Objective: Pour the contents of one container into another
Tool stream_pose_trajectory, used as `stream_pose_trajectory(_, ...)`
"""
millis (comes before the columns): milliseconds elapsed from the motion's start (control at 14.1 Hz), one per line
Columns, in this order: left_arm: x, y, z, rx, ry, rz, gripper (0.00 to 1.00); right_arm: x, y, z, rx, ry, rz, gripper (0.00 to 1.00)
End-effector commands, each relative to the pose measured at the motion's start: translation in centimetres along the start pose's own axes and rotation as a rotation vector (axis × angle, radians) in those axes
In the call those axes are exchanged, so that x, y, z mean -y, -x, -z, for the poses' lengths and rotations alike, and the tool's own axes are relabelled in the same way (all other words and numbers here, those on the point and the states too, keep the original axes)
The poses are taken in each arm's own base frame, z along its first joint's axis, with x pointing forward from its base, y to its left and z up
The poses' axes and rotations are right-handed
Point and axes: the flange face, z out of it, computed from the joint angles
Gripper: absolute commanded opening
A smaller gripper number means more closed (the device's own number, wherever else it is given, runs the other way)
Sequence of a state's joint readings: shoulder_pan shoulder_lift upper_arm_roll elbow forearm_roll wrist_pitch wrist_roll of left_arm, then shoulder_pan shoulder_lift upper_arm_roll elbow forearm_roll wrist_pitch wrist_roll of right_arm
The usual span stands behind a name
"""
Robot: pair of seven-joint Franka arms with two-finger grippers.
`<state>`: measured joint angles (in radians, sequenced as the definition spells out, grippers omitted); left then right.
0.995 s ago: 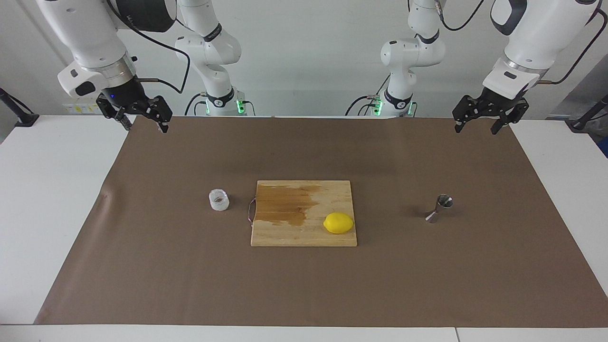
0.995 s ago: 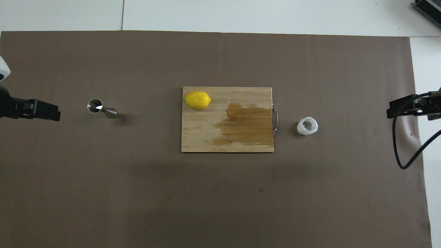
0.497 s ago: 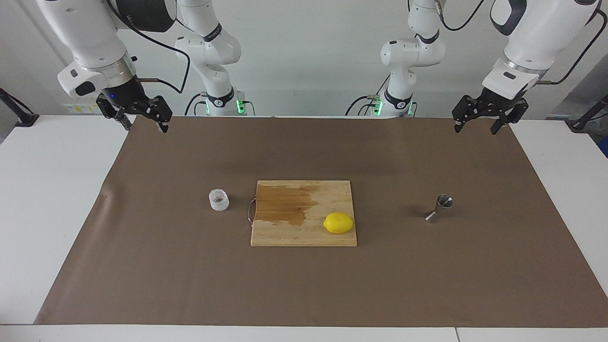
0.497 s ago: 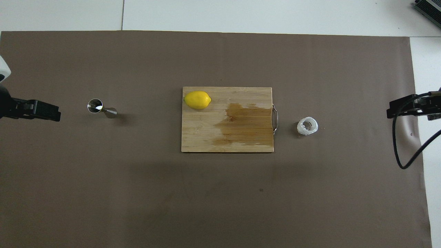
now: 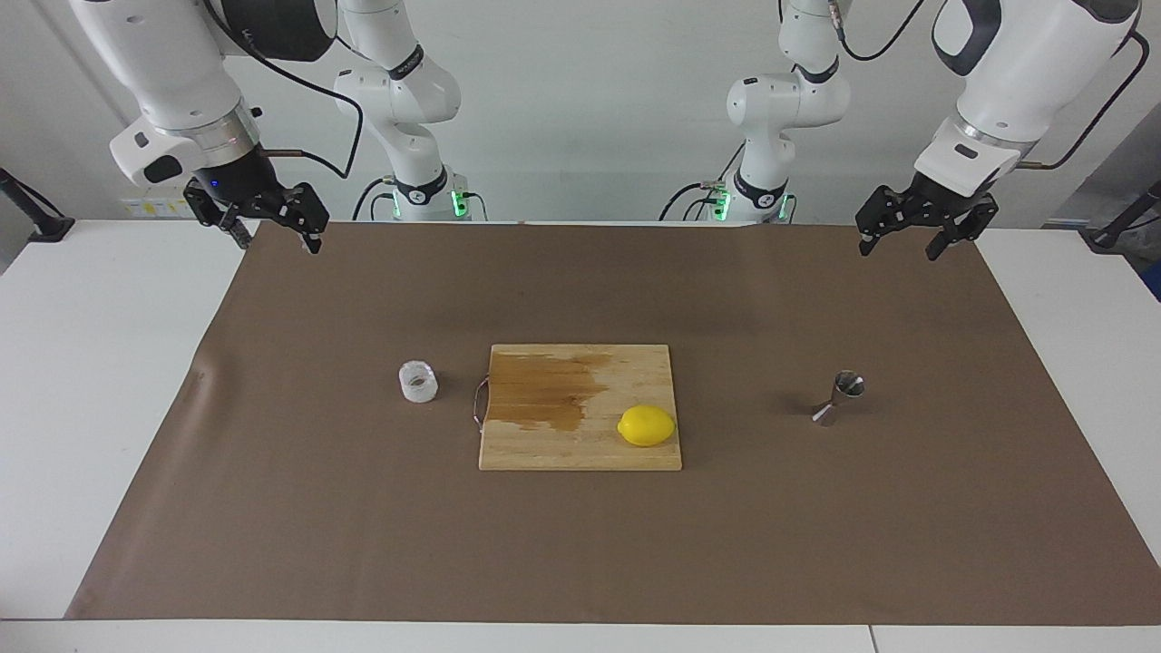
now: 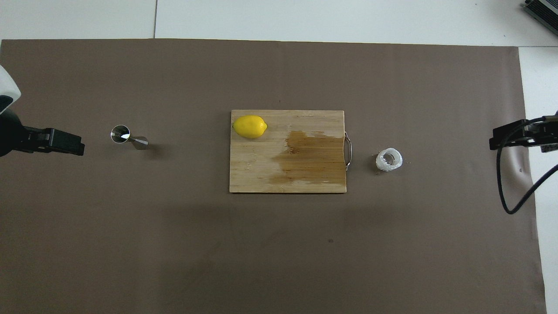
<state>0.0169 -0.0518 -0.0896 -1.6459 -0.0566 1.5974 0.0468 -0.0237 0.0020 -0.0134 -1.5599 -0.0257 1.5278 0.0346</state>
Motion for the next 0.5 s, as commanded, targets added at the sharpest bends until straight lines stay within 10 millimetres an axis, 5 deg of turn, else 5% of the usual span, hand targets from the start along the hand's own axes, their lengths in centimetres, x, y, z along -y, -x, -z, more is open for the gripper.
stream_pose_trajectory(0, 1.0, 0.4, 0.0, -0.025, 0.044, 0.05, 1.0, -0.2, 0.7, 0.1, 0.009, -0.014, -0.006, 1.0)
stream_pose_trajectory(426, 4.8, -1.1, -4.4, 0.042, 0.227, 0.447, 1.0, -0.2, 0.7, 0.1, 0.009, -0.014, -0.006, 1.0)
